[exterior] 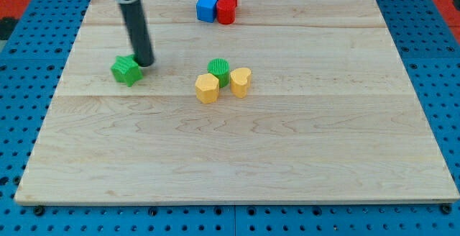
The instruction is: Move the green circle to the right of the green star
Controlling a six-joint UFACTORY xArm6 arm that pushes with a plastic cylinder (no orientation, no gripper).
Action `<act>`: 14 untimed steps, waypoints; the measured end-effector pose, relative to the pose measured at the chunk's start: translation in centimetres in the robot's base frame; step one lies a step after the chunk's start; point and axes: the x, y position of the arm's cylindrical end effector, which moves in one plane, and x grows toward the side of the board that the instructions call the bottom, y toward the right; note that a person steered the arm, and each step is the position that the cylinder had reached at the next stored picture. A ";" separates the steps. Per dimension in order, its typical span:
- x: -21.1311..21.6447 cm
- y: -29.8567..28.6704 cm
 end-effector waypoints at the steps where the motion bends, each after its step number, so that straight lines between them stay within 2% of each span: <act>1: 0.0 -4.3; 2: -1.7 -1.4; 3: -3.5 7.1; 4: -3.7 16.9; 5: -2.2 20.5; 6: -0.3 20.3; 9: 2.2 9.0; 11: 2.2 16.1; 13: 6.3 13.3; 14: 5.3 9.0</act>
